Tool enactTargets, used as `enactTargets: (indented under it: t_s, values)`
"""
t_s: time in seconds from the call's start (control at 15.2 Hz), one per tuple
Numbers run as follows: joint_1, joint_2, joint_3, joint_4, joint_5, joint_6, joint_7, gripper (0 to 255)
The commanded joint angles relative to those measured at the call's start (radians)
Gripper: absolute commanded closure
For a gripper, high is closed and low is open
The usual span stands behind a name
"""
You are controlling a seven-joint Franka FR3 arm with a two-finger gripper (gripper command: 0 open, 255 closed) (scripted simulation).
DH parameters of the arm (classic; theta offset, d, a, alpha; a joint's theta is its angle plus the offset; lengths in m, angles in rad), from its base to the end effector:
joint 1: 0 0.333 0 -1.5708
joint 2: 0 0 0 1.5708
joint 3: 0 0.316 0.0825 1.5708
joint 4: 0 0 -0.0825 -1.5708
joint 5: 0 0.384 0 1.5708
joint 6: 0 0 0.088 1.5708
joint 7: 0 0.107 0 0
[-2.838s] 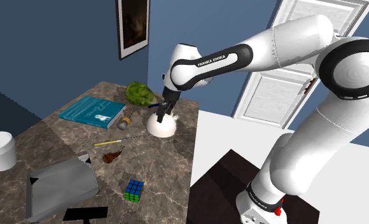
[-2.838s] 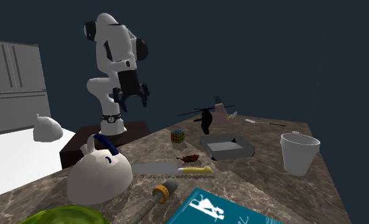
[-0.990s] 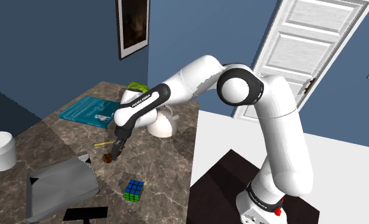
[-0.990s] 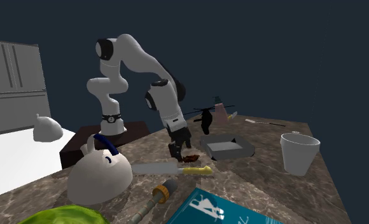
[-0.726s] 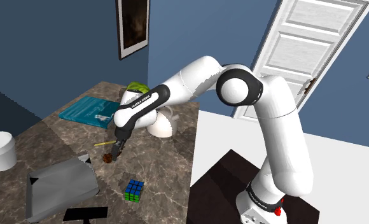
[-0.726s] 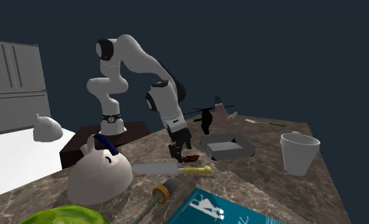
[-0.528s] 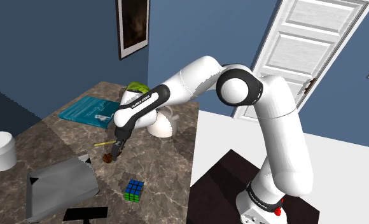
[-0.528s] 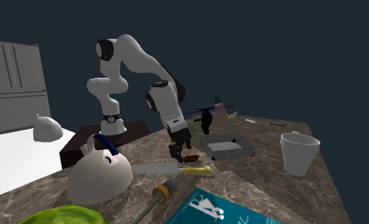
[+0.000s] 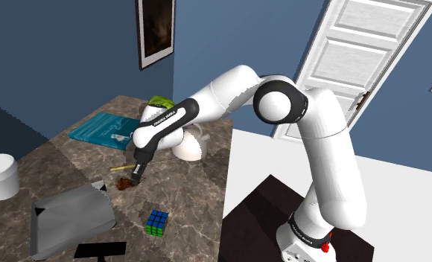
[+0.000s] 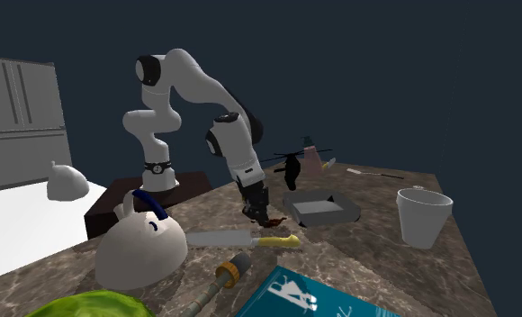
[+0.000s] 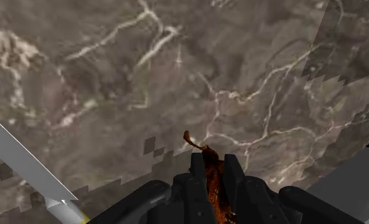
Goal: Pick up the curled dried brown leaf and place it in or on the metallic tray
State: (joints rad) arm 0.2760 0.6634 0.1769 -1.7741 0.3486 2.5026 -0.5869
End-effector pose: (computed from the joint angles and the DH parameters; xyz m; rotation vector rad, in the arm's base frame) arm 0.6047 0.2808 0.1962 -2.6376 -0.9988 -0.1204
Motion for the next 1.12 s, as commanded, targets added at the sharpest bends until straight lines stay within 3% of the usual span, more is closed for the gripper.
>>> enactTargets:
  t_s: [0.0,1.06]
  values:
    - [0.001,0.003,0.0,-0.001,0.0,-0.001,0.0,255]
    - [-0.001,-0.14,-0.007,-0.01,-0.015,-0.13,0.048,255]
